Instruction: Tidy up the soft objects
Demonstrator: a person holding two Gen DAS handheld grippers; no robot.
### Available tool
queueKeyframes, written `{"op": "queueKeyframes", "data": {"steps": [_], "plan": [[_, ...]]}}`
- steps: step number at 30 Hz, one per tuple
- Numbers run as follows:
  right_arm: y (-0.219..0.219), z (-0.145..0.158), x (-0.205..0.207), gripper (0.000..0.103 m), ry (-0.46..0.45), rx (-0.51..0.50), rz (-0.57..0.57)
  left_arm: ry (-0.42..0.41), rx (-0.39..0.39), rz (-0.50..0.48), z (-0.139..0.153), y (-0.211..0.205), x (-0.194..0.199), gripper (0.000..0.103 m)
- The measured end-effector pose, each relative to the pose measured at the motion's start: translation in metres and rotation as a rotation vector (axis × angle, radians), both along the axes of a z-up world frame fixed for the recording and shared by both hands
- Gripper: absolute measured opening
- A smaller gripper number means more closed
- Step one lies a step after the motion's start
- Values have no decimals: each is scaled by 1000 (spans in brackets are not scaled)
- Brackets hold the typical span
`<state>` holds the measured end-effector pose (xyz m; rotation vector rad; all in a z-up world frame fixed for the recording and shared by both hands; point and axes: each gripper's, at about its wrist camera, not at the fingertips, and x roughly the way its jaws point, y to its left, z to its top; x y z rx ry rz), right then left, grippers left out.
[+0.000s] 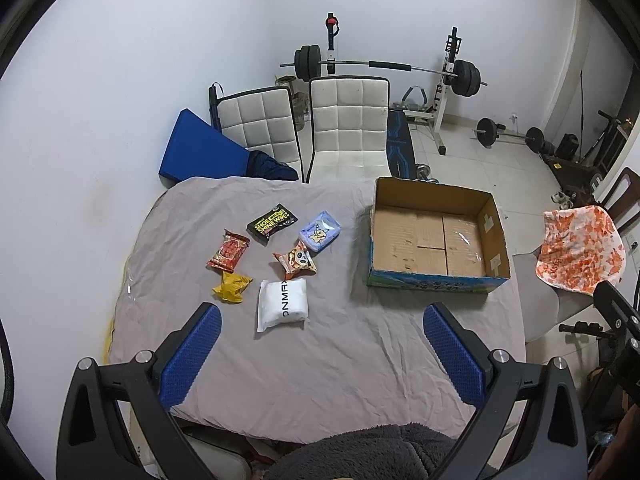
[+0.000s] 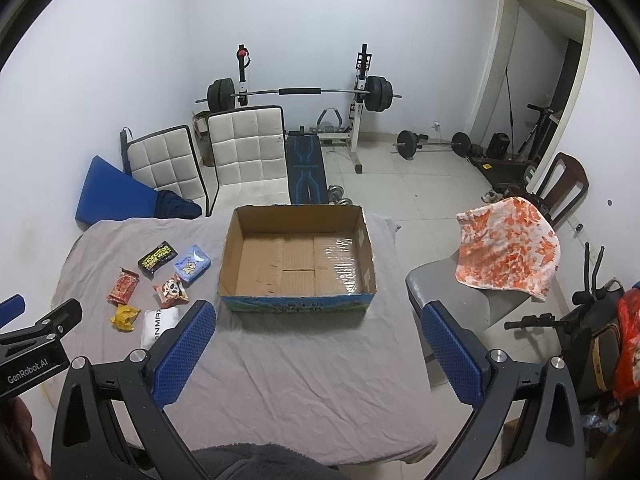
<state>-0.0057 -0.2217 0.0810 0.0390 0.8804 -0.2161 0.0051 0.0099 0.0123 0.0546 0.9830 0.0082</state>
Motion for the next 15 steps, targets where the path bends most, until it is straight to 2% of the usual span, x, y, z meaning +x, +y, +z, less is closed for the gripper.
{"op": "queueKeyframes", "data": {"steps": [15], "plan": [[3,-4,10,103,2,10,2,-1,14,-4,1,0,9,103]]}}
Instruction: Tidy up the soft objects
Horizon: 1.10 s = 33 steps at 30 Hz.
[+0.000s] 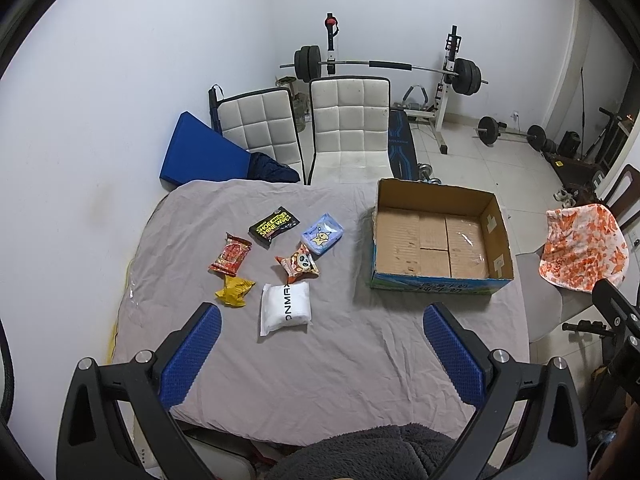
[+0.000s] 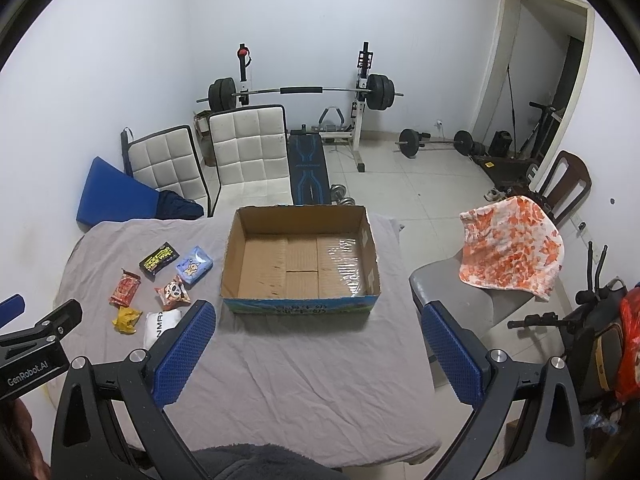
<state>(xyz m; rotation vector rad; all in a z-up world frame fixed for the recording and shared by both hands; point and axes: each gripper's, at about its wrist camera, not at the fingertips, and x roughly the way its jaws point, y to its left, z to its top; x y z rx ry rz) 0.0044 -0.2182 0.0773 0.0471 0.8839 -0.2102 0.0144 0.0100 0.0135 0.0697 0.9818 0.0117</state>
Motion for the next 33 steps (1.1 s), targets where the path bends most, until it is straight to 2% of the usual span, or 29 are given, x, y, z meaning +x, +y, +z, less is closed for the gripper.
{"op": "queueKeyframes", "data": {"steps": [18,23,27,33], "plan": [[-5,-10,-3,103,9,13,-11,2,1,-19,-3,-6,1,103],[-6,-27,8,103,42,56,0,-3,16,15,-12,10,15,103],[9,-64,36,103,123,114,60,36,13,123,-39,56,36,103],[63,-141,92,103,290,166,201,192,-12,252,-122,135,69,103]]}}
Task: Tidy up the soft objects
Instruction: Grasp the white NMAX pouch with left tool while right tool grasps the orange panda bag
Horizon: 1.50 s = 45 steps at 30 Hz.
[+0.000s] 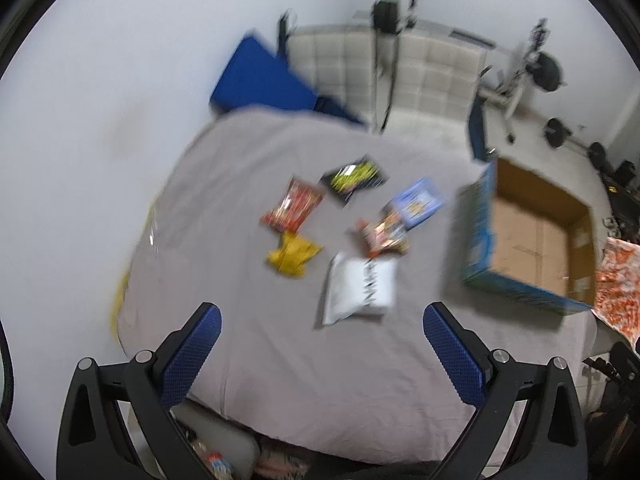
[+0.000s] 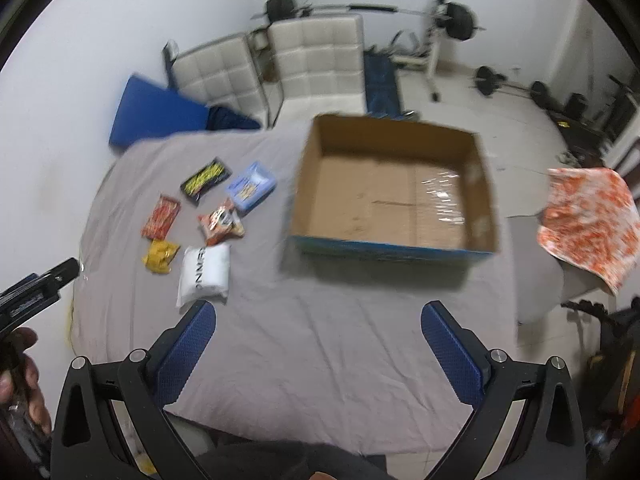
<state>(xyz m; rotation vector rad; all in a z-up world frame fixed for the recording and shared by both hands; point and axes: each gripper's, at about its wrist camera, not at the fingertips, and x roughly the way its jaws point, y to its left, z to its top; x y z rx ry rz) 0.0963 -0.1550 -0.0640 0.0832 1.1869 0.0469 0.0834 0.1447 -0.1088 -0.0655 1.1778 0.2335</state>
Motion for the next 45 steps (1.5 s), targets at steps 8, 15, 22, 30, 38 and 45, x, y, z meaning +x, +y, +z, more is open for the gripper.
{"op": "queueKeyframes", "data": {"steps": [8,15,22,30,38,45], "plan": [[70,-119,61,103,189,-21,86,229,-178,-11,-126,30,52,100],[83,-206,81,103,310,-15,38,400,-236,-91,-227,2,109,100],[83,-240,87,103,365,5,-5,501,-341,-115,-289,-13,130,102],[106,-221,102,103,362,15,10,418,-345,-143,-276,4,115,82],[155,-224,164,103,391,145,-7,332,-276,-12,-238,90,112,78],[196,-290,230,101,501,194,-105,328,-325,69,-242,133,112,77]]}}
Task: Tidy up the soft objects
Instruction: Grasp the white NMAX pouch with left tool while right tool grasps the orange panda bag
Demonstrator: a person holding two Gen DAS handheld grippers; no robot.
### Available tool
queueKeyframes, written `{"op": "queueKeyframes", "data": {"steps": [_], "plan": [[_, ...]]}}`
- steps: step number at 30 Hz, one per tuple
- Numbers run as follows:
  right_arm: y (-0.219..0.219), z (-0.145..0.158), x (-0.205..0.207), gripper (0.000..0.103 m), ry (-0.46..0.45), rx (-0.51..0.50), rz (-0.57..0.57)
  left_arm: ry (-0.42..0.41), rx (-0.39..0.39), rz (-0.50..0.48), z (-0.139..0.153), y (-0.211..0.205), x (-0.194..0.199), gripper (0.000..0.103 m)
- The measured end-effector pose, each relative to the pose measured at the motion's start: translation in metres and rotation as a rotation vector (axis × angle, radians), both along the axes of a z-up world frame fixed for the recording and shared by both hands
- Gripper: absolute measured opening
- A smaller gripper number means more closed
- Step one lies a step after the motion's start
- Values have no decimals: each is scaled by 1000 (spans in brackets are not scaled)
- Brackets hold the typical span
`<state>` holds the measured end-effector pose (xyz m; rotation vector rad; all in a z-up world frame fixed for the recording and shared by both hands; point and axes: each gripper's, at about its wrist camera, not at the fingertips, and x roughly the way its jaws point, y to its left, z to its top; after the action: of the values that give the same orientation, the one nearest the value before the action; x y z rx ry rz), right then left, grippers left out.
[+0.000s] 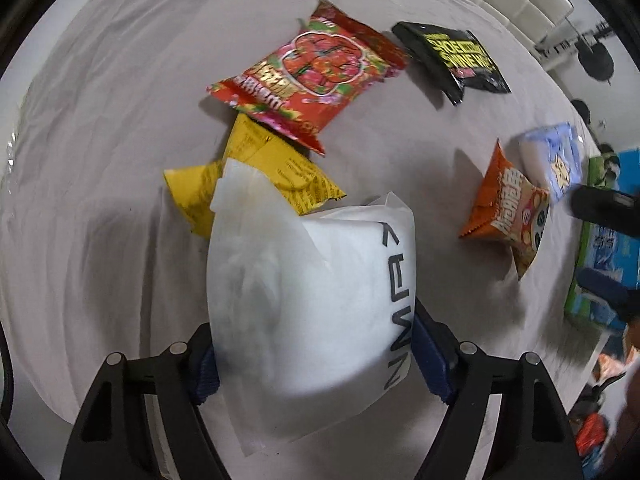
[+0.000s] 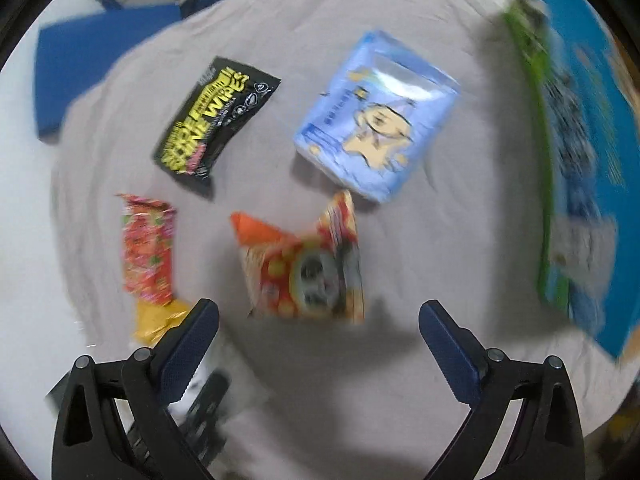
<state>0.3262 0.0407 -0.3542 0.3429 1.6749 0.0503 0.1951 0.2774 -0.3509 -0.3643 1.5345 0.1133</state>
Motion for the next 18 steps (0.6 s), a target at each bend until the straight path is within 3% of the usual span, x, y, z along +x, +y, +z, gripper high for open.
{"op": "queueKeyframes", "data": {"steps": [5,8,10,14,18], "plan": [[28,-28,15,95,29,-68,104,-15,2,3,-9,14,4,77],[38,-42,14,76,61,-99,152,-17,8,-7,-15,9,3,77],[39,-49,15,72,67,-102,155,-18,11,-20,-27,3,3,77],[36,-49,15,61,55,-101,157,-25,36,-48,-29,-1,9,74],[36,-43,6,56,40,-125,201,-40,57,-66,-26,-13,15,68]]}}
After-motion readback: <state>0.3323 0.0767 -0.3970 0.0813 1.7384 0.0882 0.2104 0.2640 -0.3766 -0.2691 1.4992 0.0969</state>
